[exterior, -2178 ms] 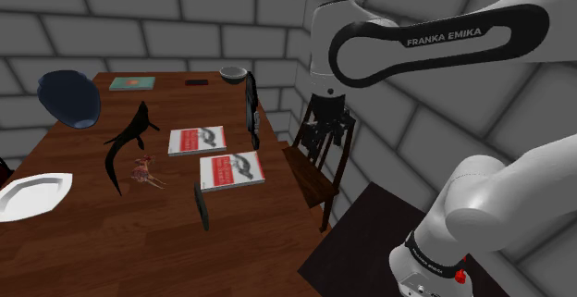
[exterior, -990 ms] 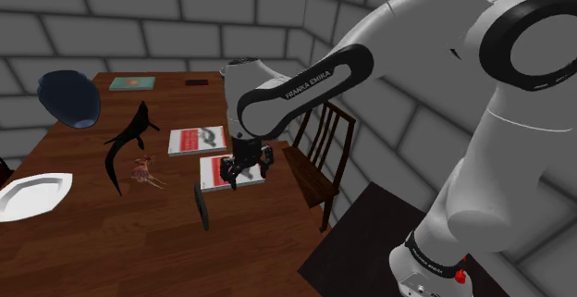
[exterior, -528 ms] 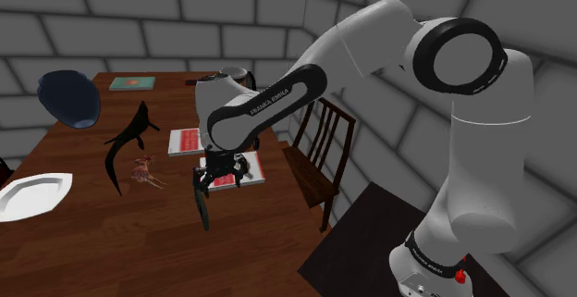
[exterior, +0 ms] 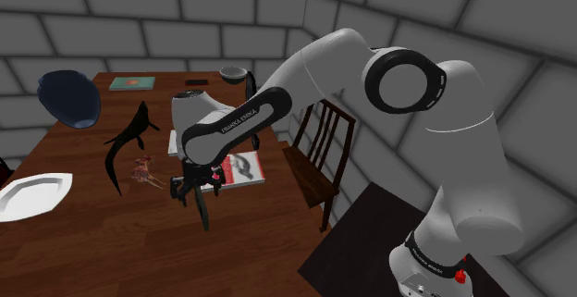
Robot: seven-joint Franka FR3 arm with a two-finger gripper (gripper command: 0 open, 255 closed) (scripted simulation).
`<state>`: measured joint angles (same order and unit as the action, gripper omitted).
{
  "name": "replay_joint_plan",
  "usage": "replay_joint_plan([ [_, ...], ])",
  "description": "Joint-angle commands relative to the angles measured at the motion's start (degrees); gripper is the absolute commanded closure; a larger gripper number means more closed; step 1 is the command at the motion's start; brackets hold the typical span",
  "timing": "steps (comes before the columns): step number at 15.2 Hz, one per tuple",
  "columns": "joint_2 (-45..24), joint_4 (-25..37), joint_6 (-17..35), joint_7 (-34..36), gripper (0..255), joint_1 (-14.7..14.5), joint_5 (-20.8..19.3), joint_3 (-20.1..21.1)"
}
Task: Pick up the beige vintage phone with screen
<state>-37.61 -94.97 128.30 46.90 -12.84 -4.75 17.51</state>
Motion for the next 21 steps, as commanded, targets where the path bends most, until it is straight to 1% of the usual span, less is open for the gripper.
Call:
replay_joint_plan([
  [1,-1.2,0.2,1.0,0.2,0,-0.3,-0.3,-0.2],
  [5,-3.5,0.3,3.3,0.2,0,-0.6,-0.8,-0.7],
  [7,-3.5,0.3,3.3,0.2,0,-0.6,-0.8,-0.7],
  [8,-3.6,0.4,3.2,0.3,255,-0.7,-0.8,-0.7],
  [17,-3.5,0.3,3.3,0.2,255,-0.6,-0.8,-0.7],
  [21,-1.4,0.1,1.3,0.2,255,-0.3,-0.3,-0.3],
])
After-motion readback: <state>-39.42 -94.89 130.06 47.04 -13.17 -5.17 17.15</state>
